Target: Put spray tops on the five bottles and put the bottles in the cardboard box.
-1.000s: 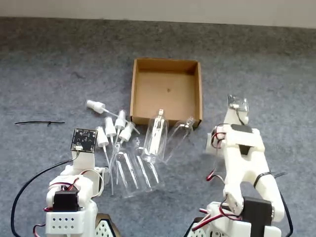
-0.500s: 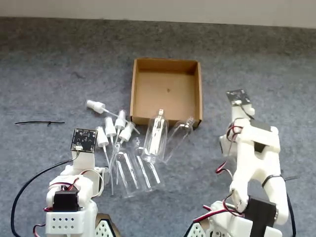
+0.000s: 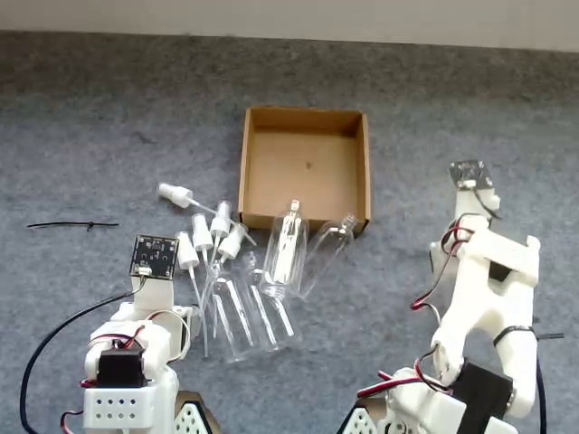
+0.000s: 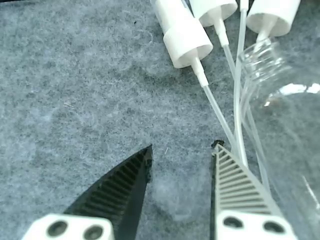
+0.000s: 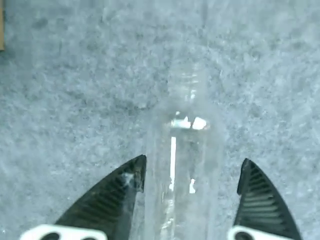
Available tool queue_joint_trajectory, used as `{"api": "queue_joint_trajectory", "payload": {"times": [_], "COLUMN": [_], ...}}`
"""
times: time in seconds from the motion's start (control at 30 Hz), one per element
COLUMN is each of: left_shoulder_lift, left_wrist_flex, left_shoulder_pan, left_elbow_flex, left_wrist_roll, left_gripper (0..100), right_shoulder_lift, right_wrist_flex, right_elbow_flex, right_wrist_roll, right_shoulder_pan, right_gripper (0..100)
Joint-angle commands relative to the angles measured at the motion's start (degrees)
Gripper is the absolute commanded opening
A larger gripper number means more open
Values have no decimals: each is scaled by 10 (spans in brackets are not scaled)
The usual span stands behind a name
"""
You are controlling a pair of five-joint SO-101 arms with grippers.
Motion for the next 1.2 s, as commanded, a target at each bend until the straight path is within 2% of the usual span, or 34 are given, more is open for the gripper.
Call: {"api": "queue_joint_trajectory", "payload": {"times": [0.0, 0.27, 0.57, 0.63, 0.77, 0.9, 1.0, 1.07, 1.17], "left_shoulder_lift": [-4, -4, -4, -4, -4, -6, -6, -6, -5], "left_wrist_flex": [4, 4, 4, 4, 2, -27, -104, -143, -155], "left_shoulder_pan": [-7, -7, -7, -7, -7, -17, -68, -108, -140], "left_elbow_flex": [11, 11, 11, 11, 11, 11, 9, 2, -50], "left_wrist_roll": [4, 4, 4, 4, 4, -3, -97, -178, -244], "left_gripper": [182, 182, 182, 182, 182, 185, 185, 186, 186], "right_shoulder_lift": [29, 141, 152, 153, 150, 148, 145, 126, 60], "right_wrist_flex": [-10, -10, -13, -13, -14, -10, 22, 58, 102], "right_elbow_flex": [-65, -123, -125, -125, -126, -133, -167, -202, -237], "right_wrist_roll": [-2, -3, -4, -9, -23, 2, 0, -30, -77], "right_shoulder_pan": [-22, -26, -26, -26, -29, -37, -37, -38, -50], "right_gripper": [259, 259, 252, 196, 22, 5, 5, 5, 5]}}
